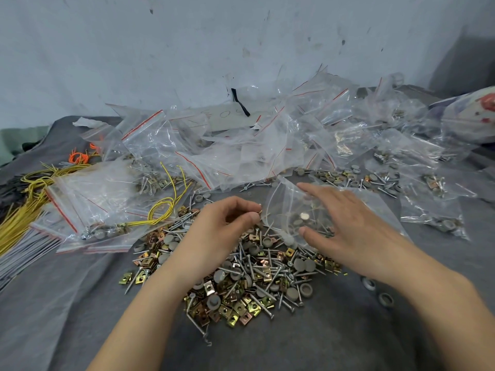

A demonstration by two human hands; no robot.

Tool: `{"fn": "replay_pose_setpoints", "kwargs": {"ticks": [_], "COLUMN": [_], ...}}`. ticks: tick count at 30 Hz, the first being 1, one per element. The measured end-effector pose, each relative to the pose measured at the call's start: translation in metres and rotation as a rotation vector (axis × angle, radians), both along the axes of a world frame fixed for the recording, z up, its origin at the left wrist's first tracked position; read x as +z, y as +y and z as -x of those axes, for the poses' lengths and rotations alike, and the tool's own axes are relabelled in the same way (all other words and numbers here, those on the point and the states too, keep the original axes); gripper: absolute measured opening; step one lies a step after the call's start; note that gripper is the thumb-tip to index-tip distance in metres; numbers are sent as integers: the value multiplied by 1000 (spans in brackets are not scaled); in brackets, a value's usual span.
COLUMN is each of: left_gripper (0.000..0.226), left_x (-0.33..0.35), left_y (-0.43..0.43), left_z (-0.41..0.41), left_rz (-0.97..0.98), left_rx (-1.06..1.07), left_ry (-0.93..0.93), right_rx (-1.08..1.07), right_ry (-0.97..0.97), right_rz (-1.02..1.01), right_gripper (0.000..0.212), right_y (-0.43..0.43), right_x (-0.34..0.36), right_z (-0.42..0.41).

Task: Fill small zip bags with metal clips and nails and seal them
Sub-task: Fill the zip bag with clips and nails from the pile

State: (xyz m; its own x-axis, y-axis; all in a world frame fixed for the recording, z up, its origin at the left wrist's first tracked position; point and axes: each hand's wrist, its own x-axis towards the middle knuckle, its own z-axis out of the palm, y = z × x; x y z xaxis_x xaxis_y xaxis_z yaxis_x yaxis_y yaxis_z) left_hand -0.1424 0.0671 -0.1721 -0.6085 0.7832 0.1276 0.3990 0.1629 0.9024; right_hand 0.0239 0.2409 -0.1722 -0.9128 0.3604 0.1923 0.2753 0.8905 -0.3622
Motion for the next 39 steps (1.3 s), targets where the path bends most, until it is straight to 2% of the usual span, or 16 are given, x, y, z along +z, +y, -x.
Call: {"fn": "replay_pose_setpoints", "kwargs": {"ticks": [8, 18, 23, 30, 39], "left_gripper": [8, 8, 16, 24, 24], "left_x": [-6, -8, -8, -10, -8], "left_y": [-1, -2, -2, -3, -6], "left_z": [3, 3, 5, 6, 6], "left_rz": [74, 113, 118, 301, 325], "left_rx": [51, 16, 44, 79, 74], "left_ry": [222, 284, 317, 606, 614], "right_rx": [4, 8, 7, 8, 7], "right_ry": [-6, 1, -1, -12, -2], "right_rz": [-1, 4, -1, -4, -11], "right_gripper": [72, 72, 72, 72, 72], "right_y": [-1, -1, -1, -1, -1], "right_x": [1, 0, 0, 0, -1], "right_z": [0, -1, 0, 0, 0]}}
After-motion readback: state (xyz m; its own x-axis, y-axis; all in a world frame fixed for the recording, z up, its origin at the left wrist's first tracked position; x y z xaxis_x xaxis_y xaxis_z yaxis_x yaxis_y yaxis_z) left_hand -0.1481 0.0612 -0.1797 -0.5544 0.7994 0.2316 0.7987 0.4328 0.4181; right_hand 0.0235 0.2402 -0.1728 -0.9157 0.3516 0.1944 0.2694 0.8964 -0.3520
